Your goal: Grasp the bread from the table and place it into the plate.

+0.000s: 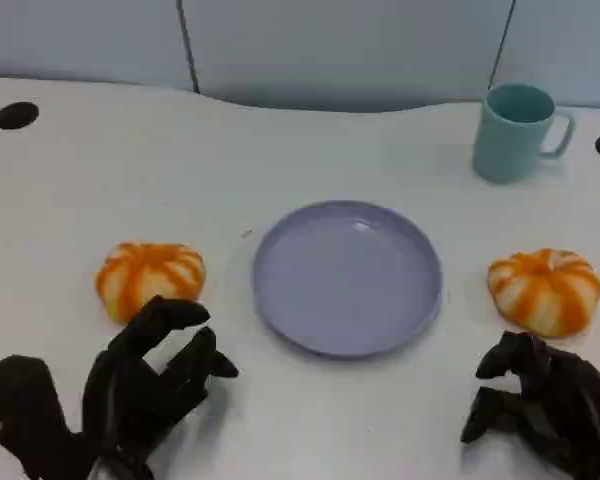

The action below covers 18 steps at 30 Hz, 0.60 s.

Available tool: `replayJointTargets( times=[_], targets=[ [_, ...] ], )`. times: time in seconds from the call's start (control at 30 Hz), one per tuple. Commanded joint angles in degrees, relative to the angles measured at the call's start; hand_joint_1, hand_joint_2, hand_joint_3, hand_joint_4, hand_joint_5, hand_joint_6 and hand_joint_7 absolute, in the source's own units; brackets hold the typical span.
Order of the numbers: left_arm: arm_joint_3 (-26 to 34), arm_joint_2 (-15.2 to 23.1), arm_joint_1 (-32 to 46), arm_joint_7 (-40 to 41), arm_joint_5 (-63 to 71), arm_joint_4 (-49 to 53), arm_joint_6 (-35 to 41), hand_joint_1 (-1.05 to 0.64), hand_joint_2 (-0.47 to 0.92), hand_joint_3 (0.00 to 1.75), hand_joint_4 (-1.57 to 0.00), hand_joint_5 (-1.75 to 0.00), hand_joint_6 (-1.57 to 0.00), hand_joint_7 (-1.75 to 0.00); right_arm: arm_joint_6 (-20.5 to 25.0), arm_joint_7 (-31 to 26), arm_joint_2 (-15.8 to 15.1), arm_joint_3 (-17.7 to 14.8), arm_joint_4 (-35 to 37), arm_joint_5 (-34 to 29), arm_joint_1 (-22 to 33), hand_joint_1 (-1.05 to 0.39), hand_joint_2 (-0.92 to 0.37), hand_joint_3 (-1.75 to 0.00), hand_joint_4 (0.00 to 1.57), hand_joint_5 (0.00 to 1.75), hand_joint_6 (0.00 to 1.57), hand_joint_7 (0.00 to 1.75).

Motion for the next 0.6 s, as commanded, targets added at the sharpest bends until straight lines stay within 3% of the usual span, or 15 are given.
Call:
replayJointTargets(
  times=[0.03,0.6],
  targets=[
    [0.6,0.6,-0.3,0.0,0.1,0.5,-0.6,-0.15,0.59,0.93,-0.67,-1.66,-0.58,-1.45,0.4,-0.4,-0.6,-0.2,0.2,-0.3,0.5,-0.43,-0.92,-0.45,1.25,1.11,1.13,1.09],
    [0.5,0.9,-0.4,-0.3,0.2,0.6,-0.5,-0.15,0.54,1.02,-0.65,-1.69,-0.58,-1.45,0.3,-0.4,-0.7,-0.1,0.2,-0.5,0.5,-0.44,-0.92,-0.43,1.25,1.11,1.12,1.1]
  ],
)
